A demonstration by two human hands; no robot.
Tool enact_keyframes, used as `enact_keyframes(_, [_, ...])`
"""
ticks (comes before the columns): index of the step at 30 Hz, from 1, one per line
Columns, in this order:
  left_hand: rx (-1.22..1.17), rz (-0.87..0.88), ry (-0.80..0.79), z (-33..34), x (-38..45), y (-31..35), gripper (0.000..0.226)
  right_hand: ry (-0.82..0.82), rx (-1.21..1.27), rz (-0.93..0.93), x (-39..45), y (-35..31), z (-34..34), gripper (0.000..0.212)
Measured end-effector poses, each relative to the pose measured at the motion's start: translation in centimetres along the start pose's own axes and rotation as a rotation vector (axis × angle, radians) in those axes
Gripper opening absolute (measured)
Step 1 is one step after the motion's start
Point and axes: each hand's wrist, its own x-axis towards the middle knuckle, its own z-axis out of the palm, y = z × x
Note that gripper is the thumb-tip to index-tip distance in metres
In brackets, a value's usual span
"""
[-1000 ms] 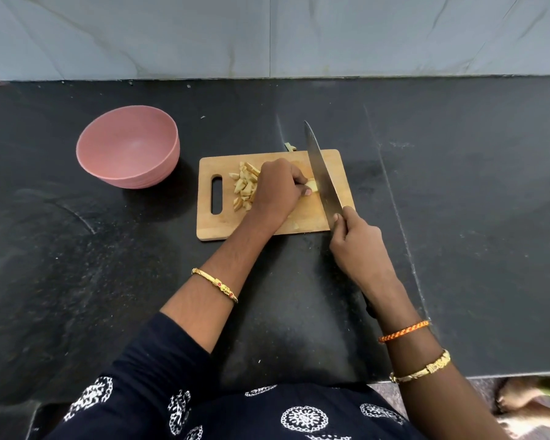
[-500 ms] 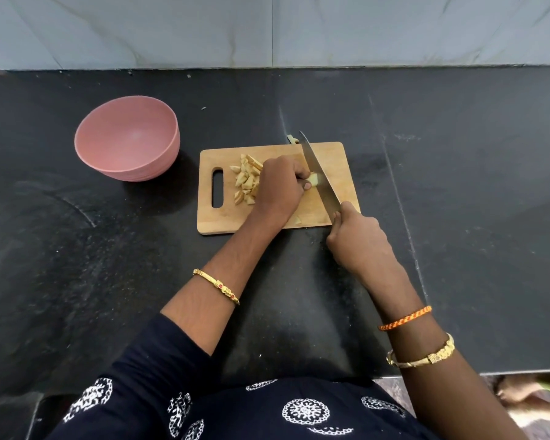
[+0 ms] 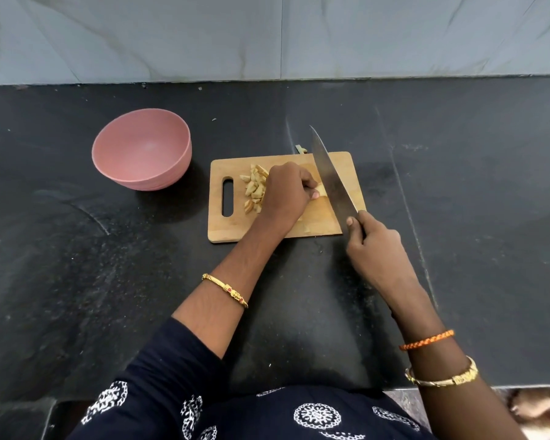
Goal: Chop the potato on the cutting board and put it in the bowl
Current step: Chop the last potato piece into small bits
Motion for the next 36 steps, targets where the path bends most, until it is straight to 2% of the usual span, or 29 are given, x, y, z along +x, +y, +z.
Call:
enact_keyframes(9, [-0.014,0.008,0.010,0.1,0.1,-0.2,0.020,0.044,-0.161,0.047,0.8,-0.9,1.5,0.021])
enact_keyframes(12, [-0.020,0.011,0.024,0.1,0.0,-0.2,0.018,-0.020,-0.264,0.077,1.5,-2.1,1.6,0.014])
enact_keyframes(18, [-0.045,-0.009,0.047,0.1,-0.2,-0.2,0.015,-0.118,-0.320,0.121,1.1,-2.6,0.6,0.006])
enact_keyframes(21, [-0.007,-0.012,0.063,0.1,-0.4,-0.1,0.007,-0.139,-0.314,0.142,-0.3,-1.7,-0.4,0.014])
enact_keyframes(24, [0.096,-0.006,0.051,0.1,-0.7,0.0,0.007,-0.061,-0.214,0.115,-1.4,-0.7,-1.0,0.023])
enact_keyframes(27, [0.105,-0.007,0.023,0.0,-0.8,0.1,0.012,0.023,-0.112,0.035,-1.4,-0.4,-0.9,0.024])
enact_keyframes(31, [0.062,-0.033,0.006,0.0,-0.9,0.0,0.019,0.021,-0.119,-0.012,-0.3,-0.1,-0.3,0.023])
enact_keyframes(36, [0.055,-0.026,0.028,0.0,-0.8,-0.2,0.015,0.004,-0.178,-0.036,0.2,-0.1,-0.1,0.021])
